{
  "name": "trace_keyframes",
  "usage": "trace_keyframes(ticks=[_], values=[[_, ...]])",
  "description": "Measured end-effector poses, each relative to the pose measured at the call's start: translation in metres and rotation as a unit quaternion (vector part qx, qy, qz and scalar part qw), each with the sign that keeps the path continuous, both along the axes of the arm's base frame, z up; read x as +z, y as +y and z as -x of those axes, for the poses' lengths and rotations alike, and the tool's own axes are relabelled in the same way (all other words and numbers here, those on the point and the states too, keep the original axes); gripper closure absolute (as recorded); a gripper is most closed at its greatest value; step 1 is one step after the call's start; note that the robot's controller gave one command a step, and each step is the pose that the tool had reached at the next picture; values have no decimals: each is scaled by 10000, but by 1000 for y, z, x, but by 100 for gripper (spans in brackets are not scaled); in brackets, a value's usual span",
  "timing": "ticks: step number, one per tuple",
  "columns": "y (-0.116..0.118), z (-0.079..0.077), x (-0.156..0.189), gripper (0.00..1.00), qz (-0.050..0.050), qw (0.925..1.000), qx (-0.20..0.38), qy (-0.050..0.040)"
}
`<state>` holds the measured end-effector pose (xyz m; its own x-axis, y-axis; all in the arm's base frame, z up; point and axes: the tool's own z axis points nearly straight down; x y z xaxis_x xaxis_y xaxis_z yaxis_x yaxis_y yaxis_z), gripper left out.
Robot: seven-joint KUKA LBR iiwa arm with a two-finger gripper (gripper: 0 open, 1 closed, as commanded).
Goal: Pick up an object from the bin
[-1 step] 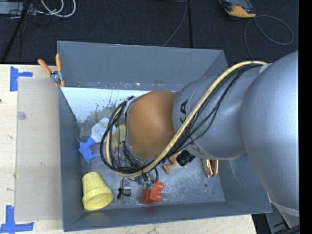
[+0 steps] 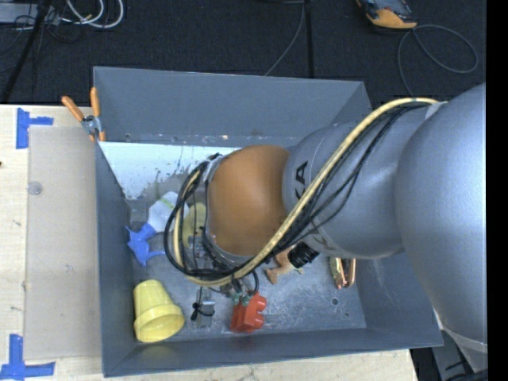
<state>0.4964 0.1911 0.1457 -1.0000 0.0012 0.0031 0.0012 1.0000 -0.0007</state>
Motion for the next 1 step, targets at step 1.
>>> trace_keyframes(ticks=[1], values=[[43, 5, -57, 0, 1, 9989, 474, 18]])
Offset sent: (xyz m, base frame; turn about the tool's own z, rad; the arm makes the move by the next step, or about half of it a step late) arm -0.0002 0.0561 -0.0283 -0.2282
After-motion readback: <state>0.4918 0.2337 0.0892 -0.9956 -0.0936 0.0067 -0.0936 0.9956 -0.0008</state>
